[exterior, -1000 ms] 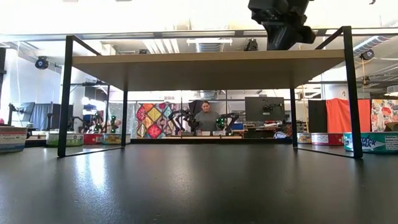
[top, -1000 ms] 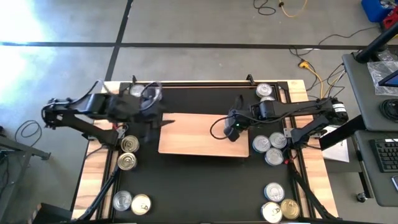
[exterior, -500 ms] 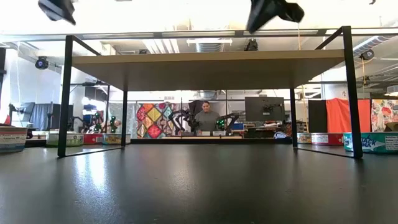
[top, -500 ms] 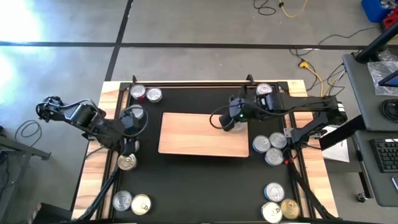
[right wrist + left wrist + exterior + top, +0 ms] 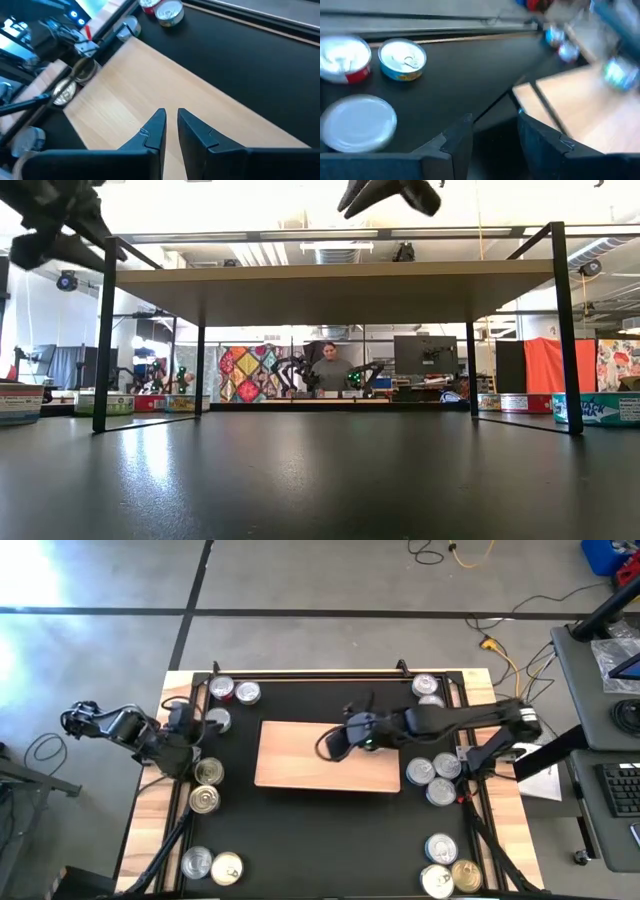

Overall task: Stack canned seafood by type on shelf
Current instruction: Stack the green white tuna can on top of the green white tuna can on the shelf

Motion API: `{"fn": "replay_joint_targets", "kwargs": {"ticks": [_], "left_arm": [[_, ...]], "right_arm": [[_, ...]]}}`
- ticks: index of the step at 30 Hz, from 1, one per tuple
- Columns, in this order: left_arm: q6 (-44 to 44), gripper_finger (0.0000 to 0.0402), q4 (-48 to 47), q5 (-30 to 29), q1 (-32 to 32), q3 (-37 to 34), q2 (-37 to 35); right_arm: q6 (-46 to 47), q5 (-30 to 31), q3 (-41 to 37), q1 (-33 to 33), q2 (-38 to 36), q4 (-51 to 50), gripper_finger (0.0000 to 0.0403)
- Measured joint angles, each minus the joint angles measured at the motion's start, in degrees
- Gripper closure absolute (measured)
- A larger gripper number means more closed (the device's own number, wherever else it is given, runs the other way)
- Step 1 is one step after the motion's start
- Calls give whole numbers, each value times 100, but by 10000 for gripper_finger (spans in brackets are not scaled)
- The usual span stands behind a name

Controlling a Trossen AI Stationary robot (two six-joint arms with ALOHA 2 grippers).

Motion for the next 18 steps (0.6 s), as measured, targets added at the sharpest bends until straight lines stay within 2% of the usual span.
{"fn": "replay_joint_targets", "kwargs": {"ticks": [5,10,14,18], "left_arm": [[-1127,261,-21,-45,41,-475,-385],[-1276,266,-34,-45,223,-804,-582],[-1435,296,-87,-43,604,-888,-431],[-1735,346,-82,49,1293,-901,-130]], "right_arm": [[-190,293,733,197,708,-31,365],[-691,364,1873,225,1214,-499,365],[-1276,378,2704,178,1446,-973,365],[-1911,378,3281,90,1489,-1311,365]]}}
